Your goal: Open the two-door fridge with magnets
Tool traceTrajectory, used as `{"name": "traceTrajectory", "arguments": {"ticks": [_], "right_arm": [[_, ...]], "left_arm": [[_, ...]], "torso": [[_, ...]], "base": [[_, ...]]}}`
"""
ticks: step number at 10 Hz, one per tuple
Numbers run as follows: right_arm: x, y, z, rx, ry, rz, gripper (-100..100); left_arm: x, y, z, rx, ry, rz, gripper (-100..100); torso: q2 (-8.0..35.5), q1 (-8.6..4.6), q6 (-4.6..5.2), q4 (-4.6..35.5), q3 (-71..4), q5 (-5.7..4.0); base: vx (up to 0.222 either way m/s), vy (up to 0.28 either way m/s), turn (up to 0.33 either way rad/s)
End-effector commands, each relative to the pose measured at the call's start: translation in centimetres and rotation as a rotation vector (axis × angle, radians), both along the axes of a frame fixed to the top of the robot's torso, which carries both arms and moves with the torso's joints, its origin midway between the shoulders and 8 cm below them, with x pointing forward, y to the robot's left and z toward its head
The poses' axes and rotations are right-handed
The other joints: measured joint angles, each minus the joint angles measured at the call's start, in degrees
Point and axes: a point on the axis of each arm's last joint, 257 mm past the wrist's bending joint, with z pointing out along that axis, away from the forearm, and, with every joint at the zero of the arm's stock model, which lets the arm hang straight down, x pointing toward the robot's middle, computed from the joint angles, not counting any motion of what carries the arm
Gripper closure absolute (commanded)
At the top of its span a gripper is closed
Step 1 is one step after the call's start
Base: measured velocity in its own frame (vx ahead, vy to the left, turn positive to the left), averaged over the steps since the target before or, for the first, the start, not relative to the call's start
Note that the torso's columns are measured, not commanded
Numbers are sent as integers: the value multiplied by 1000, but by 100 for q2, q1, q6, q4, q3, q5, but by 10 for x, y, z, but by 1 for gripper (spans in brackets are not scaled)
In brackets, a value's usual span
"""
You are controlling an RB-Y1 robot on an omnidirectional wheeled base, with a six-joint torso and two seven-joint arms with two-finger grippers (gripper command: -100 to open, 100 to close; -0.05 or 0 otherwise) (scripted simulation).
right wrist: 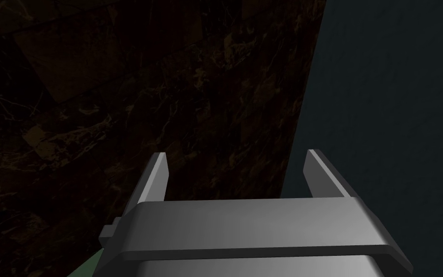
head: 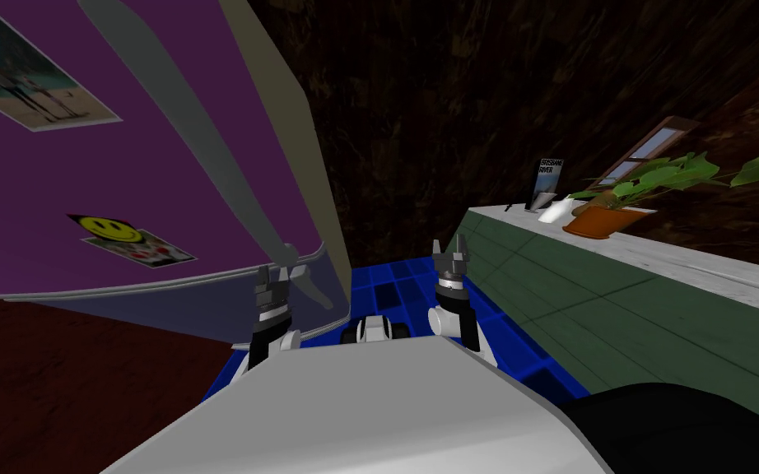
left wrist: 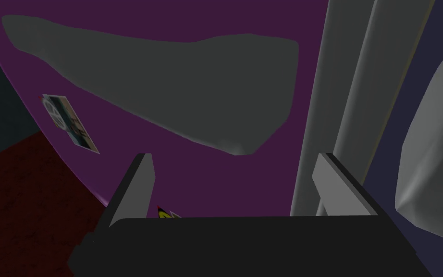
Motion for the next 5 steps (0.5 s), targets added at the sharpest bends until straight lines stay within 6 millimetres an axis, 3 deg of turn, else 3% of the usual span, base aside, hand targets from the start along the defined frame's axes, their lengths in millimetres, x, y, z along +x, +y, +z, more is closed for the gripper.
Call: {"name": "traceTrajectory", "arguments": {"ticks": [1, 2, 5], "right_arm": [[0, 0, 0, 0, 0, 0, 0], [0, 0, 0, 0, 0, 0, 0], [0, 0, 0, 0, 0, 0, 0]], "left_arm": [[0, 2, 4, -1, 0, 0, -100], [0, -1, -4, 0, 2, 0, 100], [-2, -3, -11, 1, 2, 1, 100]], "torso": [[5, 2, 0, 2, 3, 0], [7, 3, 3, 2, 5, 2], [-9, -13, 12, -4, -5, -2]], "base": [[13, 0, 8], [-25, 0, -17], [-45, -1, -9]]}}
